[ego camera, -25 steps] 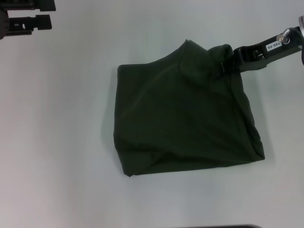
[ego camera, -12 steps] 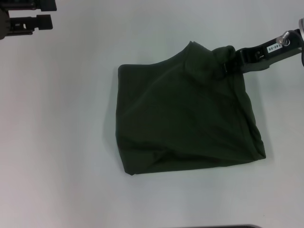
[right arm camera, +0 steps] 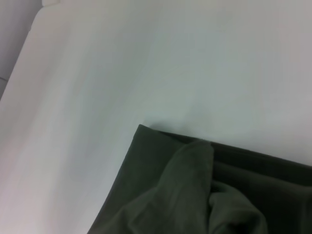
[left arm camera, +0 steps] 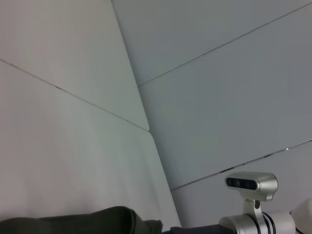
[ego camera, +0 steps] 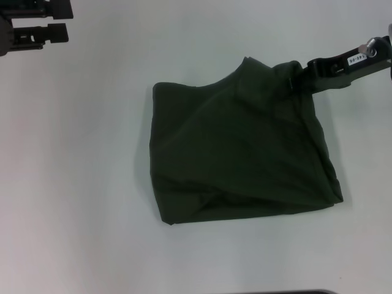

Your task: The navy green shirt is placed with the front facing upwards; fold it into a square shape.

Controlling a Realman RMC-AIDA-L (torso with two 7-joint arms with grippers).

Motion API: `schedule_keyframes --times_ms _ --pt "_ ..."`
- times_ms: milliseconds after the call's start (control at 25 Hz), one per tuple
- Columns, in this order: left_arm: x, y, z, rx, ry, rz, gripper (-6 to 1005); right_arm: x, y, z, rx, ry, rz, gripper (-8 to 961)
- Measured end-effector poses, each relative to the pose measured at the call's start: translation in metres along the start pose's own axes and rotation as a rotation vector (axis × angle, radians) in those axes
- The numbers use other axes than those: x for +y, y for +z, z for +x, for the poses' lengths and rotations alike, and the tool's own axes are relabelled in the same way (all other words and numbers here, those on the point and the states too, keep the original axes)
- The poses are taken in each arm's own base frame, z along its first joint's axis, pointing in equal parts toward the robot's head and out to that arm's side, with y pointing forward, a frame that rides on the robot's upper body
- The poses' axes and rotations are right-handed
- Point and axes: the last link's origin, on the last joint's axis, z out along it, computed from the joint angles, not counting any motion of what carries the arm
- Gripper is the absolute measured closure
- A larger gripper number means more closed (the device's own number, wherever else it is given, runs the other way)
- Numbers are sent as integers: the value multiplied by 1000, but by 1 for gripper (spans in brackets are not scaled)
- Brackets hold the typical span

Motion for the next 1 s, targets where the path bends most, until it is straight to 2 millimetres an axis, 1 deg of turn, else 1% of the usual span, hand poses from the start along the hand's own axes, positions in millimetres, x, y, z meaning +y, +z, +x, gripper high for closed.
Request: schedule_keyframes --times_ms 120,160,200,320,400,480,560,640,720,840,1000 --pt "0 -1 0 3 0 0 401 -4 -6 -2 -8 1 15 665" --pt "0 -1 0 3 0 0 401 -7 -12 -3 -11 7 27 646" --pt "0 -1 0 3 1 0 401 -7 -12 -3 -11 7 27 585" --pt "0 -1 0 4 2 0 401 -16 -31 -8 -32 27 65 403" --pt "0 -2 1 7 2 1 401 -20 -45 -12 -61 49 69 403" --pt "0 -3 2 11 4 1 401 -19 -56 -15 -85 60 46 404" --pt "1 -3 2 13 6 1 401 -15 -60 -15 -88 55 23 404" --pt "1 -4 3 15 7 2 401 -10 -59 -12 -66 47 -2 404" --pt "2 -5 4 18 7 4 402 -3 -53 -9 -33 36 -30 405" --pt "2 -8 6 29 8 6 402 7 -37 -3 19 16 -69 410" --pt "1 -11 6 42 7 9 402 14 -15 6 55 17 -116 418"
